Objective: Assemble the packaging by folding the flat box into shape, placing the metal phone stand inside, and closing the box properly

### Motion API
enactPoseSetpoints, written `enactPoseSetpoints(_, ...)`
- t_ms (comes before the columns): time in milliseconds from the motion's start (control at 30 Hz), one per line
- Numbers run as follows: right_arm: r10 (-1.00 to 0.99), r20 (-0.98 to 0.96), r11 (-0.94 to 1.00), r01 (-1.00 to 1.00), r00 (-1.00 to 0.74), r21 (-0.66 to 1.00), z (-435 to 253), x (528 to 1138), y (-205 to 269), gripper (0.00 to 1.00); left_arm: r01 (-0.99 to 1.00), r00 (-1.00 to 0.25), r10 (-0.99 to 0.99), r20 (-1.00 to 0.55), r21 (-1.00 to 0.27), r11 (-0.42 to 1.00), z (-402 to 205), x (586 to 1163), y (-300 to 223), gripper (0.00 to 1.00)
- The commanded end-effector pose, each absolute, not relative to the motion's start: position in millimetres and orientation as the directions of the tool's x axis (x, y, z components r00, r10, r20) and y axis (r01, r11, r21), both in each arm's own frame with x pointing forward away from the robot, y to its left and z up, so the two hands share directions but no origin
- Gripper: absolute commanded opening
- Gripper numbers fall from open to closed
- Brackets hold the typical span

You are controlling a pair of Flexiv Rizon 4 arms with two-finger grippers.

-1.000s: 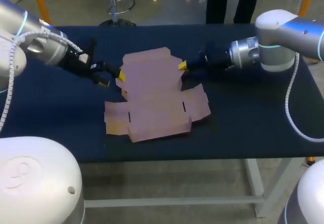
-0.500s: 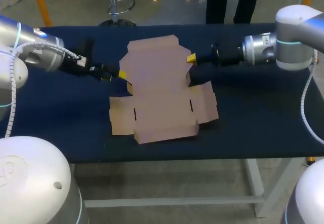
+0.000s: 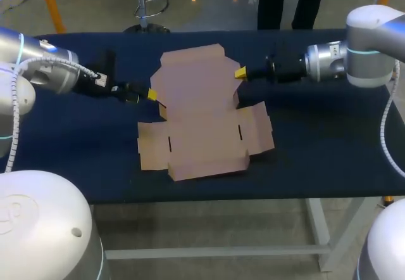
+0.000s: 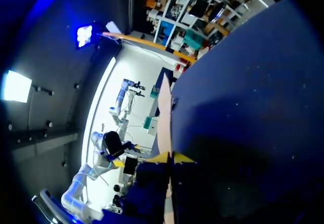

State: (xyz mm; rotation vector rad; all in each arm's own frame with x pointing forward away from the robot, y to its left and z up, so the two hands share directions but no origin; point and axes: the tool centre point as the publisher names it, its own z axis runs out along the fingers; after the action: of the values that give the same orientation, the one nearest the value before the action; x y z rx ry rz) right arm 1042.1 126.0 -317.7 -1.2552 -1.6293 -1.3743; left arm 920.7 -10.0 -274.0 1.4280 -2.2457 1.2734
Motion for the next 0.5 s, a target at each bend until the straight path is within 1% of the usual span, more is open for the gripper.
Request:
enactPoseSetpoints(33,0.249,0.892,-0.028,0.917,-0.378,0.397,-313,1041,123,0.0,-0.753,-0.555,-0.646,0.523,-0.646,0.125,-278,927,-9,1.0)
enactPoseSetpoints(200,0.221,0.858,-0.058,0.872,-0.463,0.485,-297,1038,117,0.0,-0.682,-0.599,-0.632,0.492,-0.727,0.08,-284,942,-1,1.0)
enactPoseSetpoints(367,0.198,0.813,-0.078,0.818,-0.547,0.57,-279,1034,112,0.0,-0.631,-0.653,-0.595,0.468,-0.771,0.086,-281,953,-5,1.0)
enactPoseSetpoints(500,0.179,0.79,-0.077,0.792,-0.586,0.605,-271,1035,112,0.0,-0.589,-0.699,-0.561,0.444,-0.803,0.097,-275,965,-12,1.0)
